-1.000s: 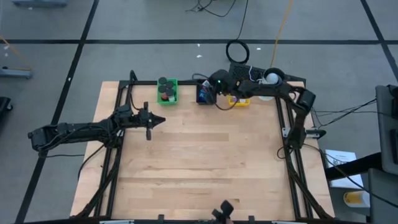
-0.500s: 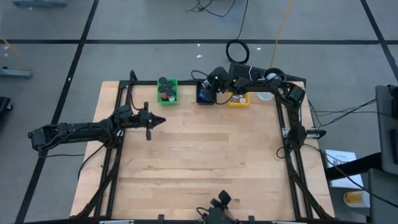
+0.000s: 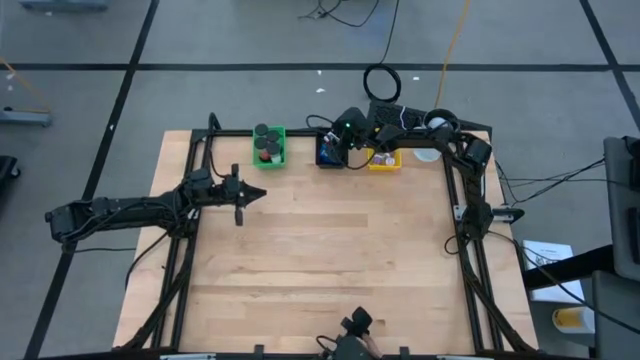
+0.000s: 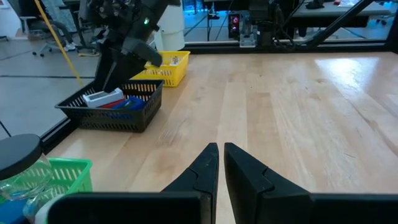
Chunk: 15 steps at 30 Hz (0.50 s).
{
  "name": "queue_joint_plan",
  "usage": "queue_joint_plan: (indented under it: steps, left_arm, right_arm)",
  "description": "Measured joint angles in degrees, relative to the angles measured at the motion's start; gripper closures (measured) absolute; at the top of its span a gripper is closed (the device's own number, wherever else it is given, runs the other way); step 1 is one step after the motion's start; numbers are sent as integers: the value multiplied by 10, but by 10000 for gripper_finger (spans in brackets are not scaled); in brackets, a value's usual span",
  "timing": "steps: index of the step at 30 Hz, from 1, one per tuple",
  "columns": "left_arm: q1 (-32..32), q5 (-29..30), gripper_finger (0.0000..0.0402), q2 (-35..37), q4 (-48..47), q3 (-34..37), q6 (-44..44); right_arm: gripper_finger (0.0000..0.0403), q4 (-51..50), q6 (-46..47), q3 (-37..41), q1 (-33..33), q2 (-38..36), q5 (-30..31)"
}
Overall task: Pick & Place Office items
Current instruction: Return to Home Position
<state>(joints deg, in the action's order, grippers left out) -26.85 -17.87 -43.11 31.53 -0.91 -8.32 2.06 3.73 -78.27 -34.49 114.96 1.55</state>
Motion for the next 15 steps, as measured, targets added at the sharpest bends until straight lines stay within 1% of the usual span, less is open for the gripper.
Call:
queue_joint_plan:
  steps: [4, 6, 8, 11, 15]
  left_arm:
    - [0, 4, 366, 0, -1, 0, -4]
    - [0, 4, 366, 0, -1, 0, -4]
    - [0, 4, 366, 0, 0, 0, -4]
    - [0, 9, 366, 0, 1, 0, -4]
    - [0, 30, 366, 1, 5, 0, 3]
  right_arm:
    - [165, -26, 0, 0, 5, -41, -2]
    - [178, -33, -16, 16, 15, -74, 2]
    - [202, -15, -36, 52, 32, -110, 2]
    - [254, 86, -57, 146, 63, -171, -2]
    - [334, 249, -71, 300, 96, -254, -1]
